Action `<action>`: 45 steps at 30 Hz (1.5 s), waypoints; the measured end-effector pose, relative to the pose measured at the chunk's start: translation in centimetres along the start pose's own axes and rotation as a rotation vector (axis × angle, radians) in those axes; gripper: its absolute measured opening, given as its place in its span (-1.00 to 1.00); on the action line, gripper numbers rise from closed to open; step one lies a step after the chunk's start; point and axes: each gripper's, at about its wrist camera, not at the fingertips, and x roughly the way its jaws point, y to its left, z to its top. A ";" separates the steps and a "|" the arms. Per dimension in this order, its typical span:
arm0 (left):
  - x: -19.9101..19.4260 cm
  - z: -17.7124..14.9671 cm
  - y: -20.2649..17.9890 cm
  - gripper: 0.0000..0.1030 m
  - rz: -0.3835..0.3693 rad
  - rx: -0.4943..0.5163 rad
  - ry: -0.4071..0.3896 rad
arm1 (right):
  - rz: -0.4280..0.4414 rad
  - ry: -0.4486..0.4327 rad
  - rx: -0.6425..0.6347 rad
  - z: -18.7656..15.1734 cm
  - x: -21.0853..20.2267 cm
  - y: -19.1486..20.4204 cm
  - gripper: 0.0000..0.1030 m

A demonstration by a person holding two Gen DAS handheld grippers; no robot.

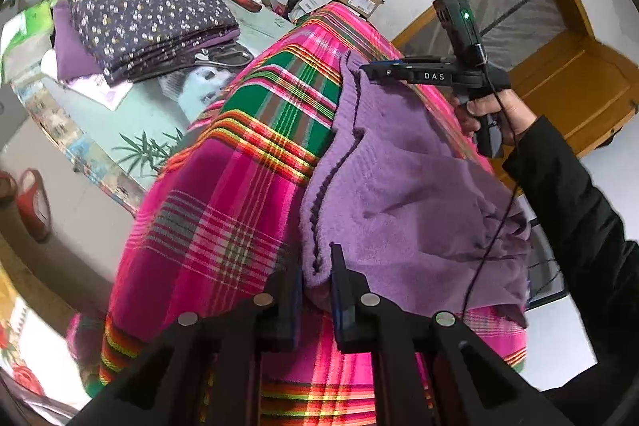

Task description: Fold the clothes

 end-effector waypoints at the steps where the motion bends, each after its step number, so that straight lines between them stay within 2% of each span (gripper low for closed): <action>1: -0.1 0.0 0.0 -0.80 0.007 0.002 -0.004 | -0.024 -0.006 -0.013 0.1 -0.2 0.3 -0.84; 5: -0.6 0.8 -0.1 -0.82 0.036 0.019 -0.035 | -0.114 -0.077 -0.019 1.1 -1.7 0.8 -0.87; 11: -2.2 4.2 0.3 -0.83 0.155 0.053 -0.114 | -0.227 -0.213 0.006 4.5 -4.2 0.6 -0.88; 16: -3.5 7.2 2.8 -0.83 0.226 0.030 -0.156 | -0.275 -0.252 0.013 8.0 -3.8 0.2 -0.88; 18: -3.5 7.8 3.8 -0.83 0.257 0.017 -0.150 | -0.298 -0.253 0.026 9.0 -3.2 -0.1 -0.98; 21: -2.6 7.9 5.4 -0.83 0.257 -0.010 -0.116 | -0.298 -0.248 0.080 10.0 -2.0 -1.4 -0.98; 24: -1.0 7.5 6.1 -0.83 0.266 0.000 -0.063 | -0.282 -0.212 0.088 9.7 -0.5 -1.8 -0.98; 28: -0.4 7.0 7.4 -0.77 0.214 -0.043 -0.024 | -0.200 -0.208 0.118 8.2 -0.8 -2.1 -0.91; 32: -1.6 6.3 7.6 -0.69 0.204 -0.072 -0.045 | -0.178 -0.210 0.155 5.9 -2.4 -2.7 -0.52; 37: -4.0 5.0 6.8 -0.68 0.232 -0.084 -0.085 | -0.175 -0.207 0.201 1.9 -4.8 -2.9 -0.48; 40: -5.1 4.2 5.8 -0.67 0.248 -0.078 -0.112 | -0.133 -0.261 0.235 -1.6 -7.8 -1.9 -0.48; 43: -5.3 3.5 4.0 -0.67 0.227 -0.056 -0.121 | -0.097 -0.329 0.258 -5.4 -11.3 0.0 -0.28; 44: -5.1 3.4 3.2 -0.67 0.214 -0.042 -0.119 | -0.087 -0.356 0.261 -7.2 -12.7 0.9 -0.16; 45: -4.9 3.2 2.2 -0.67 0.202 -0.026 -0.116 | -0.080 -0.381 0.271 -9.0 -14.0 1.8 -0.14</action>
